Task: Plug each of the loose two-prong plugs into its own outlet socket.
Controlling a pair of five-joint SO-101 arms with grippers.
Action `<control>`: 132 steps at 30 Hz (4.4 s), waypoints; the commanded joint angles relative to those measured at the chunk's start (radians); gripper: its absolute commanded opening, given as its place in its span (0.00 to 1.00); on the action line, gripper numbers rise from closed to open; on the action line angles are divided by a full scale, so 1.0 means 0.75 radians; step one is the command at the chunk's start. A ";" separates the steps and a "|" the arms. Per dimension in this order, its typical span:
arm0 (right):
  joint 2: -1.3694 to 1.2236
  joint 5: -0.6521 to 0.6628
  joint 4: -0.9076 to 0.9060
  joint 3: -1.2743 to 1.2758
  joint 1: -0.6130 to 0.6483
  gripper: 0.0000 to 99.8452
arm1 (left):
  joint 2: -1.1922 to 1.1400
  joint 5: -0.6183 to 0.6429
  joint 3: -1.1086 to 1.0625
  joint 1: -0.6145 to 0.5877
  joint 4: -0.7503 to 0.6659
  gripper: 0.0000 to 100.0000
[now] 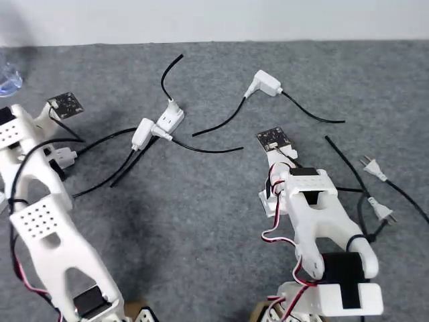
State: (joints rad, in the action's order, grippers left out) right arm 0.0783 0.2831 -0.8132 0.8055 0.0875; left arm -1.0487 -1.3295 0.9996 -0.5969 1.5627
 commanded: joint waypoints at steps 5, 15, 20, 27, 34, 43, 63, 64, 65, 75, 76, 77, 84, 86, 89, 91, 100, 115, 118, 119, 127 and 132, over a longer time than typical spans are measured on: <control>0.021 0.018 0.032 -0.002 0.024 0.27 | -0.282 -0.016 0.566 0.063 0.256 0.23; 0.021 0.018 0.032 -0.002 0.024 0.27 | -0.319 0.002 0.672 0.065 0.260 0.01; 0.021 0.018 0.032 -0.002 0.024 0.27 | -0.092 0.190 0.656 0.070 0.262 0.01; 0.021 0.018 0.032 -0.002 0.024 0.27 | 0.526 0.260 0.095 0.082 0.264 0.01; 0.021 0.016 0.040 -0.002 0.013 0.27 | 1.240 0.256 -0.764 0.346 0.252 0.01; 0.042 0.010 0.032 -0.033 -0.152 0.27 | 1.530 0.444 -1.175 0.763 0.233 0.01; 0.077 -0.282 0.136 -0.086 -0.508 0.27 | 1.528 0.745 -2.022 1.434 -0.583 0.01; 0.077 -0.301 0.136 -0.090 -0.531 0.27 | 1.528 0.745 -2.059 1.446 -0.608 0.01; 0.077 -0.313 0.136 -0.090 -0.543 0.27 | 1.528 0.745 -2.092 1.463 -0.626 0.01; 0.071 -0.315 0.163 -0.088 -0.547 0.27 | 1.528 0.739 -2.204 1.543 -0.720 0.01; 0.071 -0.315 0.163 -0.088 -0.547 0.27 | 1.526 0.739 -2.208 1.540 -0.739 0.01; 0.071 -0.315 0.163 -0.088 -0.547 0.27 | 1.526 0.739 -2.223 1.540 -0.761 0.01; 0.069 -0.313 0.163 -0.088 -0.545 0.27 | 1.528 0.743 -2.327 1.565 -0.892 0.01; 0.066 -0.313 0.163 -0.088 -0.531 0.27 | 1.530 0.749 -2.325 1.565 -0.882 0.02; 0.066 -0.311 0.163 -0.088 -0.521 0.27 | 1.538 0.816 -2.321 1.565 -0.855 0.12; 0.066 -0.311 0.163 -0.088 -0.521 0.27 | 1.538 0.820 -2.325 1.565 -0.853 0.21; 0.066 -0.311 0.163 -0.086 -0.521 0.27 | 1.559 0.820 -2.094 1.555 -0.606 0.31; 0.066 -0.323 0.163 -0.086 -0.478 0.27 | 2.473 1.491 -1.955 1.135 -0.264 0.27; 0.064 -0.315 0.165 -0.084 -0.453 0.27 | 2.670 1.592 -2.174 0.892 -0.391 0.27; 0.064 -0.315 0.165 -0.084 -0.465 0.27 | 2.725 1.608 -2.258 0.822 -0.446 0.27; 0.079 -0.225 0.148 -0.090 -0.541 0.27 | 2.899 1.712 -2.965 0.689 -1.033 0.27; 0.079 -0.198 0.150 -0.170 -0.715 0.27 | 2.901 1.714 -3.186 0.661 -1.311 0.27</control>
State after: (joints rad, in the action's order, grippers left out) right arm 0.0951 0.1235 -0.7073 0.7795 -0.3744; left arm 1.1070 -0.0560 -1.3418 -0.0921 0.6958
